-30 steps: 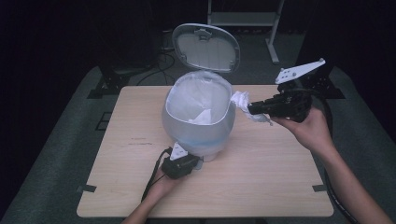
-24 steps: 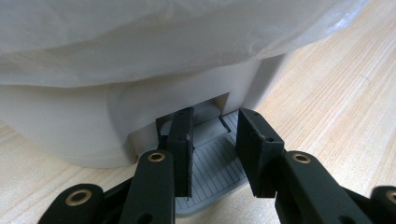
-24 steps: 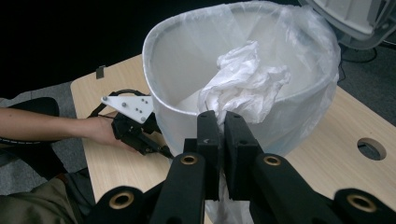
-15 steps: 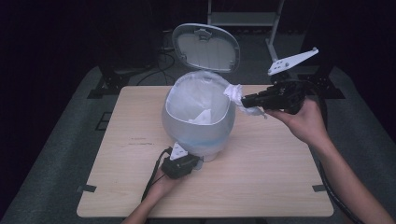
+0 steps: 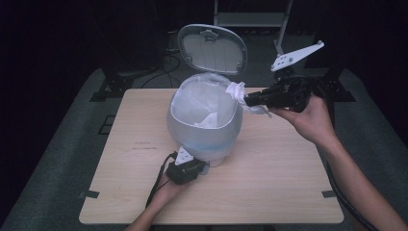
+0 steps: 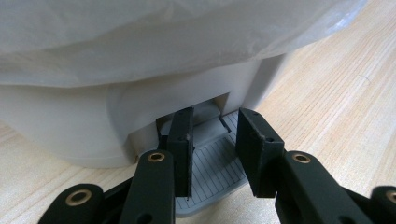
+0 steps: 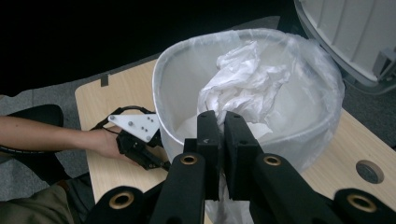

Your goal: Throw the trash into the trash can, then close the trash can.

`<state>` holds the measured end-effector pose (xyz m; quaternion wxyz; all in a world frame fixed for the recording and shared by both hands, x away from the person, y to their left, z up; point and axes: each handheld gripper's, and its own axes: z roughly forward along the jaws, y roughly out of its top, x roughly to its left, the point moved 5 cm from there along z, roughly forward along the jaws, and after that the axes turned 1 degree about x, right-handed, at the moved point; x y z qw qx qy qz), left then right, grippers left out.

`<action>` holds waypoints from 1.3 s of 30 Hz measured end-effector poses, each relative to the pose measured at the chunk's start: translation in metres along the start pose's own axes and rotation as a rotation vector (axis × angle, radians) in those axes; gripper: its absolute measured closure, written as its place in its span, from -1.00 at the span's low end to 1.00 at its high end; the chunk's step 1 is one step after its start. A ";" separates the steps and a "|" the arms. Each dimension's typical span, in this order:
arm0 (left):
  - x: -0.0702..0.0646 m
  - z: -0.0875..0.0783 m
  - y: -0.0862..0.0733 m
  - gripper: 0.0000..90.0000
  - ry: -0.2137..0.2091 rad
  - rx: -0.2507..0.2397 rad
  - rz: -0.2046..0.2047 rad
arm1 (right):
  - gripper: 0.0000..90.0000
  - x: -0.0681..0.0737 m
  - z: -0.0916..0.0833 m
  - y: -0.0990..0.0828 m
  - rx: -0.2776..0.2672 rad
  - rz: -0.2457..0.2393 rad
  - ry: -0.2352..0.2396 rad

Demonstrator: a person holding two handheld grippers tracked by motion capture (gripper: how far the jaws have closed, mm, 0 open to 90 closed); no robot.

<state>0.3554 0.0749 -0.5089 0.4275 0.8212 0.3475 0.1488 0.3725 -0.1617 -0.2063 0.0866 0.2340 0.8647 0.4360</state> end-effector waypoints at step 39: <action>0.000 0.000 0.000 0.49 0.000 0.002 0.001 | 0.89 -0.001 0.046 0.046 0.010 -0.018 0.058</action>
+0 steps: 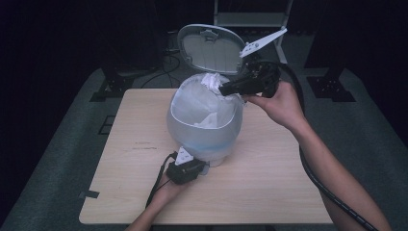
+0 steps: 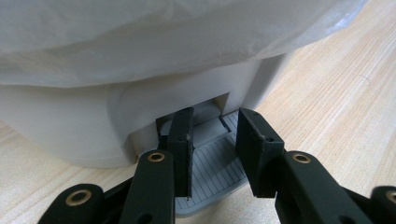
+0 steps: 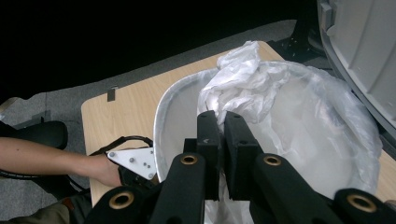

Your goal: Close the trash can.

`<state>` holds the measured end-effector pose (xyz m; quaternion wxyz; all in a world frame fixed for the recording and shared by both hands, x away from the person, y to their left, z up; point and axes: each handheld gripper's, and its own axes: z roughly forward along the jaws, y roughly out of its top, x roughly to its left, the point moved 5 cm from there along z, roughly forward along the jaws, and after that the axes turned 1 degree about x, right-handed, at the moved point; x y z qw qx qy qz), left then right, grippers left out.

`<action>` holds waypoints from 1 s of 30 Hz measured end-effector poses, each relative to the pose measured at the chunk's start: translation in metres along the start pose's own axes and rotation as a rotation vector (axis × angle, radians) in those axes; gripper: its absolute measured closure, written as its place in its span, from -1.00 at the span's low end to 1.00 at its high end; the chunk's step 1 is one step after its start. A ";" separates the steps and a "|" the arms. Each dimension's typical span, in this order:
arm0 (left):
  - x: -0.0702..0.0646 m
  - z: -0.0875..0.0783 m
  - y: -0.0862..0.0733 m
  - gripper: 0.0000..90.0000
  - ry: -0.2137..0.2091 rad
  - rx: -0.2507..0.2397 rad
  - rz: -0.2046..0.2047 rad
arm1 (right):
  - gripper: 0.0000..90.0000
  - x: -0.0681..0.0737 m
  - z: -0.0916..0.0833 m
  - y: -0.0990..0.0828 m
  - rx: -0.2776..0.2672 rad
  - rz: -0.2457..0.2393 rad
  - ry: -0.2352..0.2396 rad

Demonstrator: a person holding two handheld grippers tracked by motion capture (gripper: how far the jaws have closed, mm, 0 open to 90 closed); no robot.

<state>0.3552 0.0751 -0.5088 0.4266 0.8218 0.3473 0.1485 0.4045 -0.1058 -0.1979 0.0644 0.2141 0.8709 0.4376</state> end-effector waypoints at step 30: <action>0.000 0.000 0.000 0.49 -0.001 -0.002 -0.001 | 0.89 -0.016 0.044 0.001 0.019 0.033 0.000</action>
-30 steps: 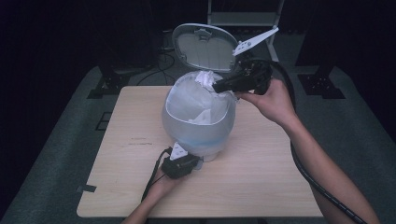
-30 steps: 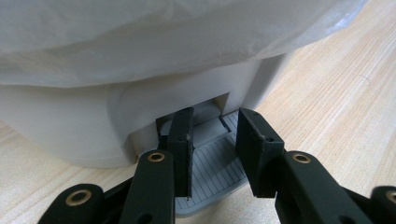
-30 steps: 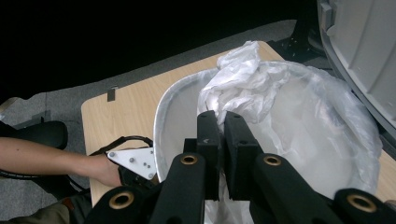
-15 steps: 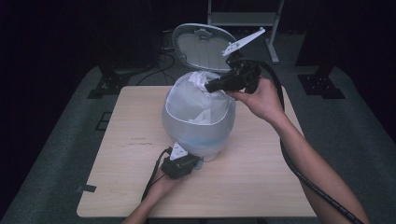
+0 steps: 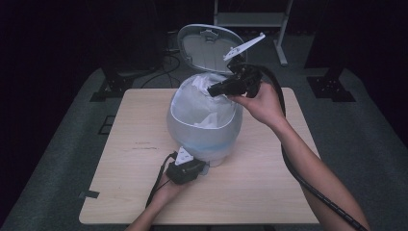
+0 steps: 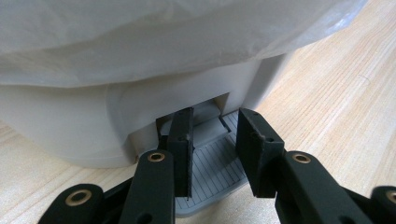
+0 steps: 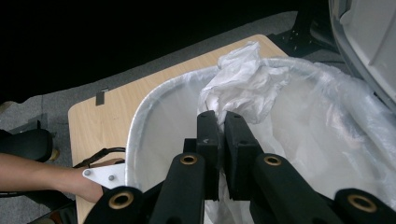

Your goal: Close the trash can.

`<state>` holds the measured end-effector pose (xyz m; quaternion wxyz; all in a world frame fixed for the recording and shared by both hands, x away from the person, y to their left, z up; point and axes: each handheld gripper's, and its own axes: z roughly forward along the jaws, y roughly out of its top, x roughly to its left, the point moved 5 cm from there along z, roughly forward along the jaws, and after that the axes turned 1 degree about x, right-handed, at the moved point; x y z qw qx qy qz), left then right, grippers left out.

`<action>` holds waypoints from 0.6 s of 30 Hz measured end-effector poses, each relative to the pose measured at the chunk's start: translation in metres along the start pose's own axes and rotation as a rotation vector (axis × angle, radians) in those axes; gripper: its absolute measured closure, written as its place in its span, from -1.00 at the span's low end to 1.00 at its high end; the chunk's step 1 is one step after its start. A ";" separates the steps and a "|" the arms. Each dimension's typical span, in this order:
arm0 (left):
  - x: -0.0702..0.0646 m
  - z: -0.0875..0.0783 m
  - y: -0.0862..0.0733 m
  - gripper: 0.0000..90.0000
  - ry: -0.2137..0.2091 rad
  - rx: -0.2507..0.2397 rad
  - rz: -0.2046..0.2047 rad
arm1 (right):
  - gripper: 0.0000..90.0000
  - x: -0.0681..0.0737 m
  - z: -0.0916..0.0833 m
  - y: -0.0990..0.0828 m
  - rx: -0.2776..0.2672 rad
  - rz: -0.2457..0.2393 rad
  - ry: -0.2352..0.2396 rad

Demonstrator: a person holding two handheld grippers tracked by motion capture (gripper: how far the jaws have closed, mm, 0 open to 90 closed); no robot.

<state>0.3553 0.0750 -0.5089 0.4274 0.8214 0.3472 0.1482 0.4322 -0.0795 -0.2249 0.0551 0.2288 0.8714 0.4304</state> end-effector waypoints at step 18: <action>0.000 0.000 0.000 0.49 -0.002 -0.003 -0.003 | 0.65 -0.008 0.019 -0.005 0.033 0.027 -0.020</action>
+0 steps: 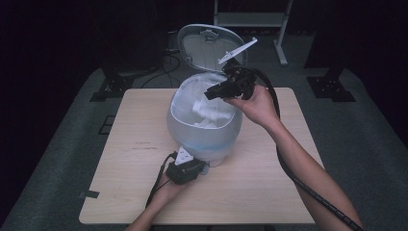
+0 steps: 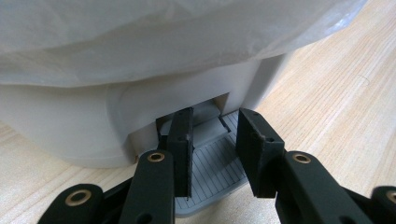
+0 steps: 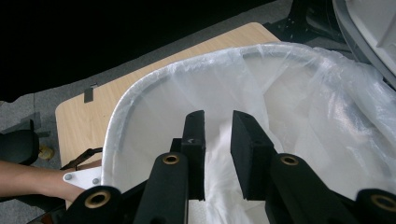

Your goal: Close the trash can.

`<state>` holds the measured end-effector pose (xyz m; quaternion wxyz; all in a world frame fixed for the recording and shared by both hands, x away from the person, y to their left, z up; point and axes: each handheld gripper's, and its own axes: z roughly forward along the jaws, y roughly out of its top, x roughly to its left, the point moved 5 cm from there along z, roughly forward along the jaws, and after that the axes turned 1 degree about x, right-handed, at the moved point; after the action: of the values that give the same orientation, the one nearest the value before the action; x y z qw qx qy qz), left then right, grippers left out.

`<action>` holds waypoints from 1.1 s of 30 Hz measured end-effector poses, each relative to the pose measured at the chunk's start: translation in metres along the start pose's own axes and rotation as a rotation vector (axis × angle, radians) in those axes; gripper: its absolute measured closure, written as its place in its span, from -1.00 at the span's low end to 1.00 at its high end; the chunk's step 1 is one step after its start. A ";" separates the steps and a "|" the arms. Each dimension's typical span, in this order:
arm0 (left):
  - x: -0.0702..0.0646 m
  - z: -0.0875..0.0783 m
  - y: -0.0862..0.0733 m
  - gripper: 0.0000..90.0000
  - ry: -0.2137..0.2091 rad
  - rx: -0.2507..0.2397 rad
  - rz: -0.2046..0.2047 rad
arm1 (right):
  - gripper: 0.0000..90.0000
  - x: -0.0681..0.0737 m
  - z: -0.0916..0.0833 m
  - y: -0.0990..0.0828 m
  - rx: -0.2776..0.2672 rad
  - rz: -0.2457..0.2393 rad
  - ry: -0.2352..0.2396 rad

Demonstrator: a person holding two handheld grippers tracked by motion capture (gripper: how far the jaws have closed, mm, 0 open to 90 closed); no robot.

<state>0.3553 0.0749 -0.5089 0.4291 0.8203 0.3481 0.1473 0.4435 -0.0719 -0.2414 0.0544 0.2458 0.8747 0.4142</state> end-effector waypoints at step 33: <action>0.000 0.000 0.000 0.49 0.000 0.002 -0.001 | 0.56 0.002 -0.020 -0.017 -0.023 0.009 -0.005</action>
<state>0.3553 0.0750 -0.5089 0.4285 0.8205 0.3486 0.1471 0.4295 -0.0940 -0.2410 0.0577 0.2500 0.8686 0.4238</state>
